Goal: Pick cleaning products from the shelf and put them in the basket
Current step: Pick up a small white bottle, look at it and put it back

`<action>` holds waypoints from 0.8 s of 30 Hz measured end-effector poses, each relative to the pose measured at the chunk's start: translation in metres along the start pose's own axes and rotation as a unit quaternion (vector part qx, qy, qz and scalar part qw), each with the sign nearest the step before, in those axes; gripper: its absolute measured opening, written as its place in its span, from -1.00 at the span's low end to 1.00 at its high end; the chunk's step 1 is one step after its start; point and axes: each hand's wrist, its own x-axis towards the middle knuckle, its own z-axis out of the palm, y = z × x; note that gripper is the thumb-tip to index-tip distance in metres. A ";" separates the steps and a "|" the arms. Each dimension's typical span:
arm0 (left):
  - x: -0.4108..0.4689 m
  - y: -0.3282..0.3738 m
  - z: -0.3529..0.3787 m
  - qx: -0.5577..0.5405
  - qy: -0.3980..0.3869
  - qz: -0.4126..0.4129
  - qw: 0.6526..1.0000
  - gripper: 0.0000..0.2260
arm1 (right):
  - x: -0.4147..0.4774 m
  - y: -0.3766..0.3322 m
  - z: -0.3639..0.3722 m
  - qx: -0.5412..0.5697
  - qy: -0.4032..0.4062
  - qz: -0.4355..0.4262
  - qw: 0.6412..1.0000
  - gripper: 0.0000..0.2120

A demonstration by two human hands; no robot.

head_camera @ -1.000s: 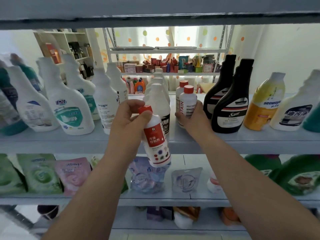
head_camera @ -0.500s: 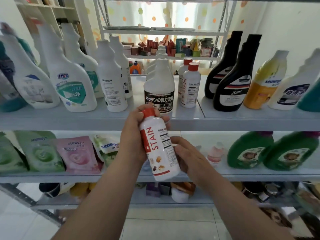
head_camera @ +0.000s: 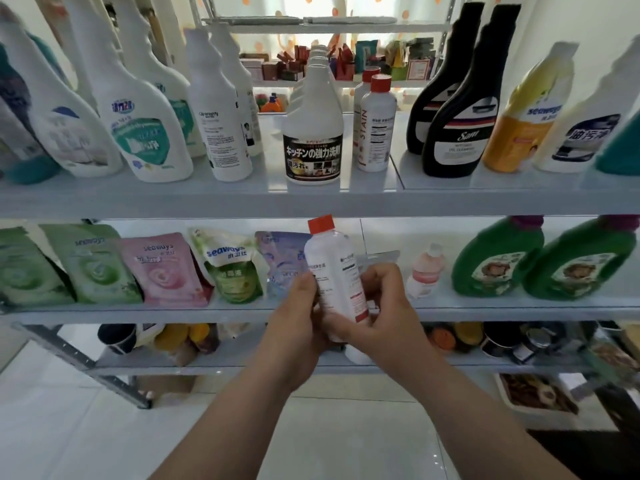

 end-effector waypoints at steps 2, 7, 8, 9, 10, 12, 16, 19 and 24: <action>-0.005 0.000 0.002 -0.044 0.011 -0.017 0.999 -0.57 | -0.005 0.000 0.000 -0.005 -0.022 -0.003 1.000 -0.47; -0.016 -0.009 0.017 -0.078 0.029 -0.020 0.996 -0.56 | -0.016 -0.004 -0.018 -0.005 -0.037 0.011 0.999 -0.48; -0.018 -0.014 0.023 -0.082 0.033 -0.019 0.996 -0.59 | -0.019 -0.003 -0.023 -0.014 -0.036 0.013 0.999 -0.48; -0.019 -0.020 0.030 -0.076 0.037 -0.012 0.996 -0.63 | -0.023 -0.002 -0.029 -0.027 -0.038 0.012 0.999 -0.48; -0.020 -0.028 0.039 -0.056 0.045 -0.002 0.997 -0.67 | -0.027 0.001 -0.035 -0.036 -0.048 0.010 0.998 -0.48; -0.023 -0.044 0.057 0.000 0.080 0.013 0.997 -0.79 | -0.037 0.006 -0.047 -0.019 -0.072 0.010 0.997 -0.46; -0.026 -0.070 0.091 0.054 0.109 0.024 0.992 -0.83 | -0.055 0.007 -0.082 0.094 -0.016 0.044 0.995 -0.46; -0.027 -0.084 0.117 -0.017 0.100 -0.014 0.995 -0.66 | -0.069 0.013 -0.108 0.136 -0.030 0.055 0.989 -0.45; -0.032 -0.108 0.154 -0.155 0.066 -0.068 0.983 -0.57 | -0.087 0.009 -0.132 0.062 -0.072 0.032 0.995 -0.40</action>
